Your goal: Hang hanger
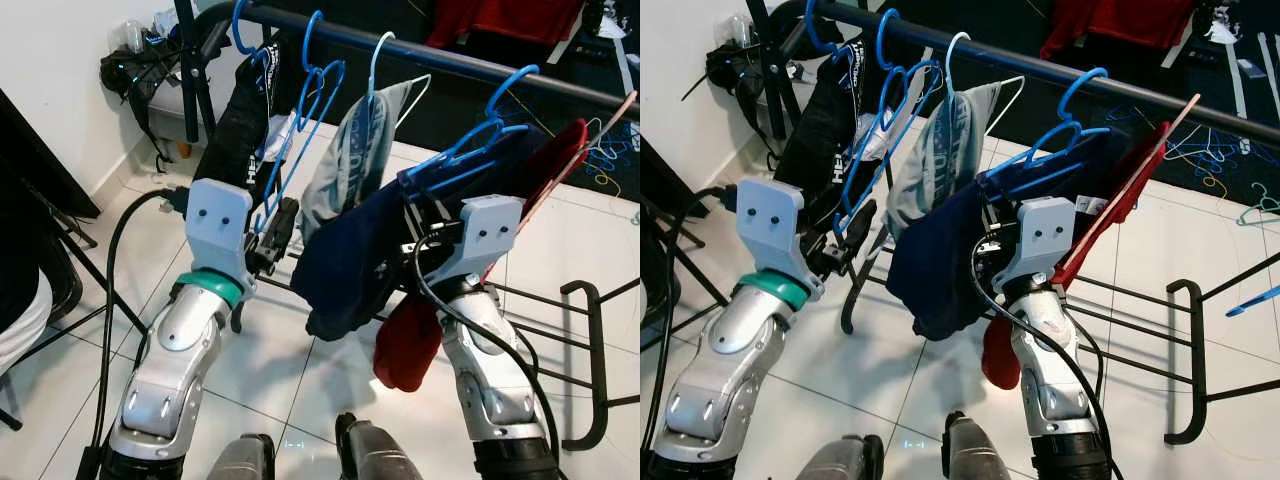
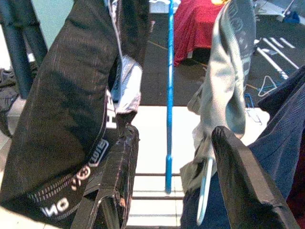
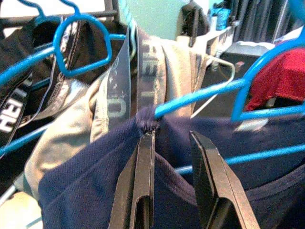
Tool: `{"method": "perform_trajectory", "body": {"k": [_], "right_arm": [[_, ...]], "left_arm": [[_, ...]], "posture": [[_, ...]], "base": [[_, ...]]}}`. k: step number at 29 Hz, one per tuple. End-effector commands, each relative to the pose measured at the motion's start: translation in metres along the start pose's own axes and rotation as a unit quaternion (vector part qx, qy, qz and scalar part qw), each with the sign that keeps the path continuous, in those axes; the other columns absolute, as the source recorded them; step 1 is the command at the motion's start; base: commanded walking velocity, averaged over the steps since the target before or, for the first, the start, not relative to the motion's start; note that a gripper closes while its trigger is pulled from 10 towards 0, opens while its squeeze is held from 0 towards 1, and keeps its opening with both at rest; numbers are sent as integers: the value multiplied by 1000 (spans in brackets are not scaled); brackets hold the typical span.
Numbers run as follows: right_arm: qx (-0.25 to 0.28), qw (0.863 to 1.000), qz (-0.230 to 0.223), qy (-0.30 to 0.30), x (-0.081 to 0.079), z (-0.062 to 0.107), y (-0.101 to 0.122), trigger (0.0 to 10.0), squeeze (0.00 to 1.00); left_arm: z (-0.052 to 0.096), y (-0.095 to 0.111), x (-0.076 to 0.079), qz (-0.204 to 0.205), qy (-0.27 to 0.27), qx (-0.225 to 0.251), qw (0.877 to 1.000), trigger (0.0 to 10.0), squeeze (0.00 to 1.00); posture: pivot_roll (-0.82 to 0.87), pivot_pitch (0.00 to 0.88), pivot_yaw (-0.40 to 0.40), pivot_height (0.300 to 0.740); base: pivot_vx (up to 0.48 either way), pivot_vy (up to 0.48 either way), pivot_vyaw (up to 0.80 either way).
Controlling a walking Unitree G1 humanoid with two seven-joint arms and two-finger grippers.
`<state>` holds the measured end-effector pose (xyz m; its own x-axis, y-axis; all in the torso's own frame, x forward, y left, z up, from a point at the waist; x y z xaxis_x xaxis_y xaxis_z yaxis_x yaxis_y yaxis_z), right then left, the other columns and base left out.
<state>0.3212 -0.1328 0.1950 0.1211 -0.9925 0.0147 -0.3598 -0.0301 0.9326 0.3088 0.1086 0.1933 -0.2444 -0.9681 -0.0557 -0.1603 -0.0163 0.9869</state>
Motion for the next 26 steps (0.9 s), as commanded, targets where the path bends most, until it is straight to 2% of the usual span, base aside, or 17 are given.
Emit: {"method": "perform_trajectory", "body": {"k": [1, 2, 5, 6, 9, 11, 12, 13, 16, 17, 21, 26], "right_arm": [[2, 1000, 7, -16, 5, 5, 1, 10000, 0], [0, 999, 15, -48, 16, 14, 1, 10000, 0], [0, 999, 15, -48, 16, 14, 1, 10000, 0], [-7, 997, 20, -73, 25, 23, -1, 10000, 0], [-8, 996, 23, -83, 29, 28, -1, 10000, 0], [7, 997, 24, -75, 24, 19, 2, 10000, 0], [7, 997, 24, -75, 24, 19, 2, 10000, 0], [14, 997, 23, -70, 21, 11, 4, 10000, 0], [19, 997, 23, -67, 19, 6, 6, 10000, 0], [27, 998, 23, -61, 16, -1, 9, 10000, 0], [34, 998, 20, -48, 10, -8, 12, 10000, 0], [28, 998, 19, -44, 7, -6, 9, 10000, 0]], "left_arm": [[2, -9, 0, -5, 4, -19, 1000, 10000, 0], [3, -11, -2, -11, 6, -21, 1000, 10000, 0], [3, -11, -2, -11, 6, -21, 1000, 10000, 0], [3, -11, -3, -14, 5, -20, 1000, 10000, 0], [1, -11, -5, -17, 6, -18, 1000, 10000, 0], [-6, -10, -7, -19, 8, -12, 1000, 10000, 0], [-6, -10, -7, -19, 8, -12, 1000, 10000, 0], [-8, -9, -7, -18, 11, -9, 1000, 10000, 0], [-9, -9, -7, -18, 12, -7, 1000, 10000, 0], [-9, -9, -8, -17, 17, -7, 1000, 10000, 0], [-8, -9, -10, -18, 24, -9, 1000, 10000, 0], [-7, -9, -10, -18, 26, -8, 999, 10000, 0]], "posture": [[-61, 145, 43, 740], [-76, 136, 46, 740], [-76, 136, 46, 740], [-81, 134, 50, 740], [-93, 124, 62, 740], [-84, 106, 68, 740], [-84, 106, 68, 740], [-78, 102, 67, 740], [-78, 102, 67, 740], [-66, 96, 65, 740], [-55, 96, 63, 740], [-51, 97, 63, 740]], "base": [[0, 0, 0], [0, 0, 0], [0, 0, 0], [0, 0, 0], [0, 0, 0], [0, 0, 0], [0, 0, 0], [0, 0, 0], [0, 0, 0], [0, 0, 0], [-152, 0, 0], [-364, 0, 0]]}}
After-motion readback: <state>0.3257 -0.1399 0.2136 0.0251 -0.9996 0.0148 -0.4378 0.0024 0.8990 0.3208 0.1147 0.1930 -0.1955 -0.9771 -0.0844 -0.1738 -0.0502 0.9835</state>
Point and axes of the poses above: a point about 5 cm out from each wrist's last joint towards the gripper, its own z axis pointing back from the gripper into the wrist, its own y axis along the axis of the wrist's last joint, x = y × z, the point moved 4 cm from there along -z, pointing out of the wrist towards the gripper, and after that the axes turned 1 degree about z, right-handed, at the moved point
